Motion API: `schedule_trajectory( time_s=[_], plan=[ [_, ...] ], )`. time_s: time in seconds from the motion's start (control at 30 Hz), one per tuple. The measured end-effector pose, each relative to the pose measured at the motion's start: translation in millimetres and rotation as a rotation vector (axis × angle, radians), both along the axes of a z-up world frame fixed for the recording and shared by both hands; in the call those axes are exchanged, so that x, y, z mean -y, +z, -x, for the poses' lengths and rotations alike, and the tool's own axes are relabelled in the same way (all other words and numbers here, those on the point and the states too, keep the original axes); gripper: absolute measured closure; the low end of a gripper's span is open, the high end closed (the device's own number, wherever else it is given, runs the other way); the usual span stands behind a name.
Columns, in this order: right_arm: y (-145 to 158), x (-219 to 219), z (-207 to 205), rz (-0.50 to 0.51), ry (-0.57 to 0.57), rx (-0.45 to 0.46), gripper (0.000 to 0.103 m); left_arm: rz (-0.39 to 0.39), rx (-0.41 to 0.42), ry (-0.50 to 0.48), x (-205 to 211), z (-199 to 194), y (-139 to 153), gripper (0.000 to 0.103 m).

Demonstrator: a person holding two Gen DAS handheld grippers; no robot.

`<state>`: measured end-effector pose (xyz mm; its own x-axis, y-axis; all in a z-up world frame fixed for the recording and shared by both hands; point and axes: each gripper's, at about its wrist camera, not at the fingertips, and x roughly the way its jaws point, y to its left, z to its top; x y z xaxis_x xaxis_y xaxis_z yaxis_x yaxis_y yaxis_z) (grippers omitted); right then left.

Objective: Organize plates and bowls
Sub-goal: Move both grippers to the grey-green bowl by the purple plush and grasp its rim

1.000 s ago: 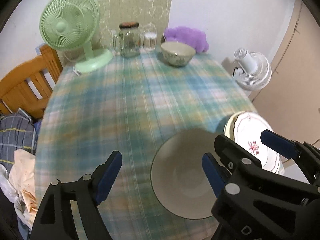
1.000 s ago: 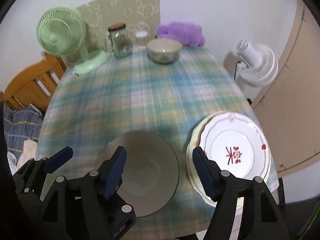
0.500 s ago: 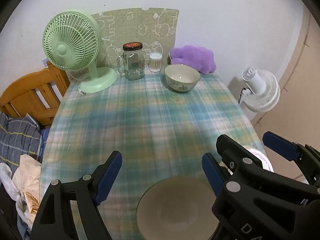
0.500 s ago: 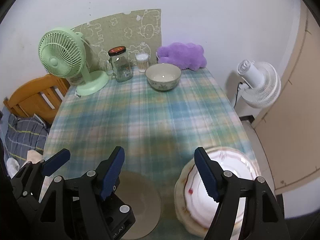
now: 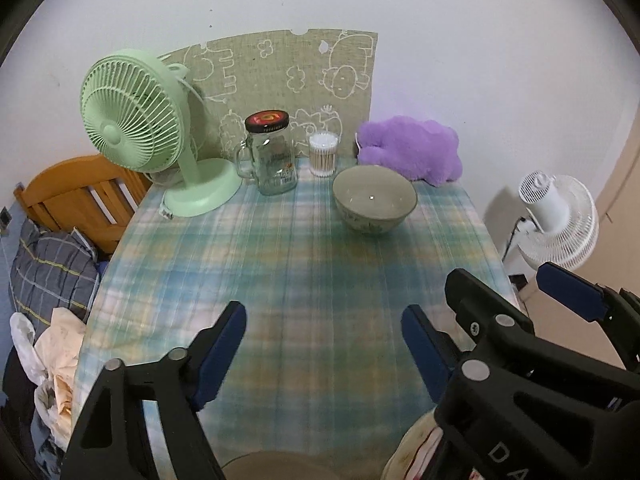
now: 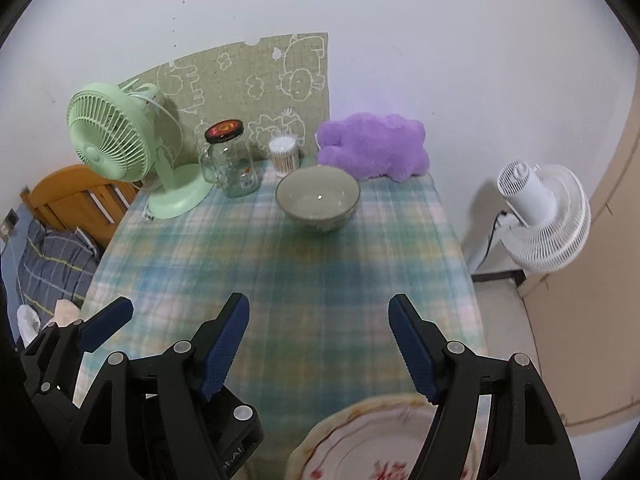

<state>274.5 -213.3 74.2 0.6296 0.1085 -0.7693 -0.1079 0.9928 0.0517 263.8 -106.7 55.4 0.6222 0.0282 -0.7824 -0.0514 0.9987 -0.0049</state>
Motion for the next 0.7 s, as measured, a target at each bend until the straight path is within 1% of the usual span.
schedule_trajectory(
  time_s=[0.13,0.23,0.33,0.47,0.63,0.7],
  plan=[
    [-4,18,-28,-0.020,0.027,0.001,0.028,-0.022,0.004,0.050,15,-23,-2,0.029],
    [-6,27,-49,-0.032,0.053,0.011,0.028,-0.044,0.021,0.081,23,-37,-2,0.029],
    [-8,34,-69,-0.042,0.061,0.020,0.028,-0.067,0.013,0.120,31,-54,-1,0.031],
    [-10,43,-95,-0.083,0.056,0.035,0.028,-0.088,0.024,0.133,39,-79,-1,0.031],
    [-12,46,-124,-0.090,0.058,0.048,0.028,-0.089,0.060,0.121,43,-107,-4,0.031],
    [-15,44,-137,-0.077,0.053,0.050,0.028,-0.091,0.056,0.125,43,-119,-7,0.031]
  ],
)
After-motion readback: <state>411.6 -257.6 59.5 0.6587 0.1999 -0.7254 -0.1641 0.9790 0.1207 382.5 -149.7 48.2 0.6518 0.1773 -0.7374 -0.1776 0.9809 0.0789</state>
